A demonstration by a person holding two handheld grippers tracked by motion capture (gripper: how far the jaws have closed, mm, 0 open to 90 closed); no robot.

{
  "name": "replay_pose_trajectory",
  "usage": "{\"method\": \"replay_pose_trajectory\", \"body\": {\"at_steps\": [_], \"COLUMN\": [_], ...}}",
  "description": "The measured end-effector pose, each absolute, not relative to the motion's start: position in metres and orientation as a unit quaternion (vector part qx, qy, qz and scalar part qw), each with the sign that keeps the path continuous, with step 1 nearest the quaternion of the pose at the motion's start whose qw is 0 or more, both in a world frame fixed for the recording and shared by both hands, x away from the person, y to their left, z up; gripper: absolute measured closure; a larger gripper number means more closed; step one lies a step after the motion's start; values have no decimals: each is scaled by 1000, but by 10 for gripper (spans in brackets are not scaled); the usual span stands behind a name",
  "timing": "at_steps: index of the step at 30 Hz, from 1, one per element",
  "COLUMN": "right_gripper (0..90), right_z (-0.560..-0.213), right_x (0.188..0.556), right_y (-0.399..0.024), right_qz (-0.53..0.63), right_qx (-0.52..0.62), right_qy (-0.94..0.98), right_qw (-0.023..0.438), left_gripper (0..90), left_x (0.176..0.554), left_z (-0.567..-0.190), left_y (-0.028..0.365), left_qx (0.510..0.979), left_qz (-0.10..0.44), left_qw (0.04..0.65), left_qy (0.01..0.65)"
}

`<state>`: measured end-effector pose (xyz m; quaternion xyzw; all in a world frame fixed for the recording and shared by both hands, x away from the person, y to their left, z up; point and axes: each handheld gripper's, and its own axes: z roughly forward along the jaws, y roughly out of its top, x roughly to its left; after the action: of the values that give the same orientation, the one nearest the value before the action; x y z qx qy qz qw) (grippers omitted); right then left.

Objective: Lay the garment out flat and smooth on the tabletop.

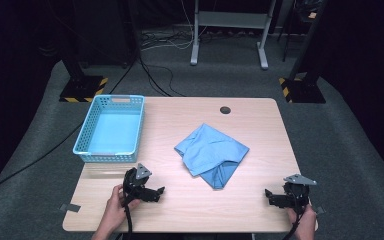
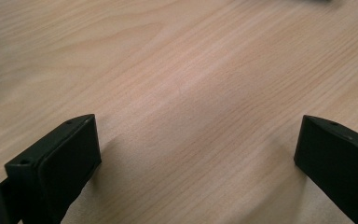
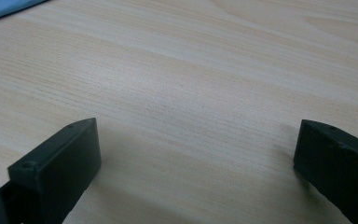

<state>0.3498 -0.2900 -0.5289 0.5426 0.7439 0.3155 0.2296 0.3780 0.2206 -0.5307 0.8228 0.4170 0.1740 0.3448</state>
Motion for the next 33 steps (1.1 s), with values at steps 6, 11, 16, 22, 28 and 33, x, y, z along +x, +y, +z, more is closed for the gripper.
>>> {"method": "replay_pose_trajectory", "body": {"at_steps": [6, 11, 16, 22, 28, 33], "right_gripper": [0, 0, 0, 9, 14, 9], "right_z": [-529, -529, -527, -520, -512, -506], "right_x": [350, 352, 357, 366, 381, 391], "right_y": [-290, -286, -280, -258, -229, -205], "right_qz": [315, 310, 305, 338, 345, 338], "right_qx": [544, 559, 571, 548, 520, 498], "right_qy": [743, 732, 726, 734, 756, 770], "right_qw": [229, 236, 233, 218, 199, 210], "left_gripper": [0, 2, 1, 1, 1, 1], "left_x": [380, 382, 386, 400, 416, 427], "left_z": [-530, -530, -527, -518, -510, -508], "left_y": [206, 203, 194, 181, 160, 145], "left_qx": [823, 851, 860, 842, 837, 834], "left_qz": [175, 152, 137, 138, 142, 133], "left_qw": [344, 355, 345, 370, 381, 391], "left_qy": [418, 356, 350, 369, 366, 366]}}
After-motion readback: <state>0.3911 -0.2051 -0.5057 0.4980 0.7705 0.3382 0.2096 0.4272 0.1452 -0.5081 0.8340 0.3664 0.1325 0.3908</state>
